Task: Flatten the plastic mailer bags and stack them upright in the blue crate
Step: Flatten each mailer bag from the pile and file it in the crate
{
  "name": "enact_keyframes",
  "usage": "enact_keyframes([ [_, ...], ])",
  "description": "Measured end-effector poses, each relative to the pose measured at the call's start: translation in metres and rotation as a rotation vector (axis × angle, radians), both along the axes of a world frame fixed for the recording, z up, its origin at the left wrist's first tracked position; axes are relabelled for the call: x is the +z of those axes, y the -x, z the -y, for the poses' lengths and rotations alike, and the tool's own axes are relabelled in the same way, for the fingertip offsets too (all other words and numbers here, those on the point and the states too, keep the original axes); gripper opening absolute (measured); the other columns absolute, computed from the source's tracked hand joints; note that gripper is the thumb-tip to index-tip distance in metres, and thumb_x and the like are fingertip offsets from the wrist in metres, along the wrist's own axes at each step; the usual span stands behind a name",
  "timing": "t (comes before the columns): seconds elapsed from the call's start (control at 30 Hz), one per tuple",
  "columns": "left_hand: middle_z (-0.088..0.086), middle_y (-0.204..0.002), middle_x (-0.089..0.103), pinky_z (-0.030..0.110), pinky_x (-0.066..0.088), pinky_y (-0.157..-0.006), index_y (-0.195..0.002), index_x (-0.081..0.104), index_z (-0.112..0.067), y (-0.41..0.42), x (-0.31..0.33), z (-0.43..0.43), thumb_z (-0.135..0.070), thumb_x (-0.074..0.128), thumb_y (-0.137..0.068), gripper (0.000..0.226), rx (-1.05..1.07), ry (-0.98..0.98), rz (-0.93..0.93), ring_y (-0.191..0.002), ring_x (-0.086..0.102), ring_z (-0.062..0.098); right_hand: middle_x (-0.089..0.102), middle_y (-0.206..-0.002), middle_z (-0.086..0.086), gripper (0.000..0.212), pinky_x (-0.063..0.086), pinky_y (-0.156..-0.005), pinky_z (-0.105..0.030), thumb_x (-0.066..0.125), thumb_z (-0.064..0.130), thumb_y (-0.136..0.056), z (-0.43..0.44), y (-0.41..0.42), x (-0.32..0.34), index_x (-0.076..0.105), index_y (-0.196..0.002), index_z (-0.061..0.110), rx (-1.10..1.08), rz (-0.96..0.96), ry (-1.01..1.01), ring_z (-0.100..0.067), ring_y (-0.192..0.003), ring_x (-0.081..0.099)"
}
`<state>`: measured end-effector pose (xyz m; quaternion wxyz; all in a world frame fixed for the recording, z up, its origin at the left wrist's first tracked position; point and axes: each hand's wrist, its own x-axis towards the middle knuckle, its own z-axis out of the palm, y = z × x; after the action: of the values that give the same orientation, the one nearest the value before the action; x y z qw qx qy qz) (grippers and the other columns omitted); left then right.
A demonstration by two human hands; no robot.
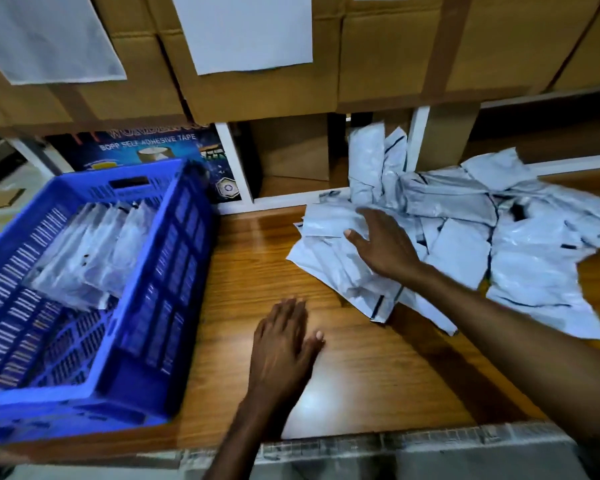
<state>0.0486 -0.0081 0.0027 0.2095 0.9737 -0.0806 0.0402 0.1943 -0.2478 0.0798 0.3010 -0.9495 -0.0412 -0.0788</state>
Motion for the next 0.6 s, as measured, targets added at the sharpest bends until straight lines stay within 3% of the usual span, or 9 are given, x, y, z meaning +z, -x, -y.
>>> enact_keyframes([
  [0.1, -0.012, -0.172, 0.005, 0.033, 0.001, -0.126, -0.164, 0.017, -0.031, 0.003, -0.014, 0.001, -0.076, 0.019, -0.100, 0.079, 0.080, -0.106, -0.043, -0.158, -0.002, 0.011, 0.036, -0.159, -0.013, 0.071, 0.032, -0.116, -0.051, 0.044, 0.060, -0.099, 0.002, -0.043, -0.006, 0.031, -0.156, 0.020, 0.044, 0.006, 0.161, -0.034, -0.144, 0.036],
  [0.23, -0.012, -0.171, 0.011, 0.035, 0.005, -0.126, -0.163, 0.023, -0.032, -0.001, -0.013, 0.004, -0.077, 0.022, -0.098, 0.078, 0.130, -0.135, -0.056, -0.158, 0.002, 0.011, 0.033, -0.160, -0.015, 0.080, 0.027, -0.116, -0.057, 0.041, 0.067, -0.097, 0.003, -0.081, -0.022, 0.017, -0.160, 0.025, 0.130, -0.128, 0.303, -0.038, -0.144, 0.035],
  [0.3, -0.013, -0.171, 0.014, 0.036, 0.008, -0.126, -0.162, 0.027, -0.032, -0.001, -0.012, 0.004, -0.076, 0.024, -0.098, 0.078, 0.135, -0.137, -0.054, -0.158, 0.004, 0.011, 0.043, -0.152, -0.016, 0.067, 0.032, -0.112, -0.056, 0.044, 0.057, -0.099, 0.003, -0.084, -0.029, 0.027, -0.157, 0.026, 0.142, -0.108, 0.352, -0.039, -0.136, 0.043],
  [0.43, -0.013, -0.170, 0.017, 0.038, 0.011, -0.126, -0.160, 0.031, -0.033, -0.002, -0.011, 0.002, -0.077, 0.026, -0.098, 0.077, 0.136, -0.132, -0.053, -0.157, 0.006, 0.010, 0.058, -0.130, -0.012, 0.039, 0.038, -0.097, -0.051, 0.047, 0.025, -0.101, 0.004, -0.077, -0.034, 0.051, -0.140, 0.025, 0.071, 0.114, 0.358, -0.035, -0.119, 0.051],
  [0.6, -0.015, -0.170, 0.014, 0.037, 0.008, -0.126, -0.160, 0.031, -0.034, -0.001, -0.011, -0.001, -0.076, 0.028, -0.098, 0.075, 0.113, -0.073, -0.067, -0.157, 0.003, 0.009, 0.063, -0.108, -0.010, 0.037, 0.039, -0.081, -0.044, 0.042, 0.016, -0.095, 0.000, -0.049, -0.007, 0.062, -0.126, 0.019, -0.036, 0.501, 0.316, -0.034, -0.100, 0.057],
])
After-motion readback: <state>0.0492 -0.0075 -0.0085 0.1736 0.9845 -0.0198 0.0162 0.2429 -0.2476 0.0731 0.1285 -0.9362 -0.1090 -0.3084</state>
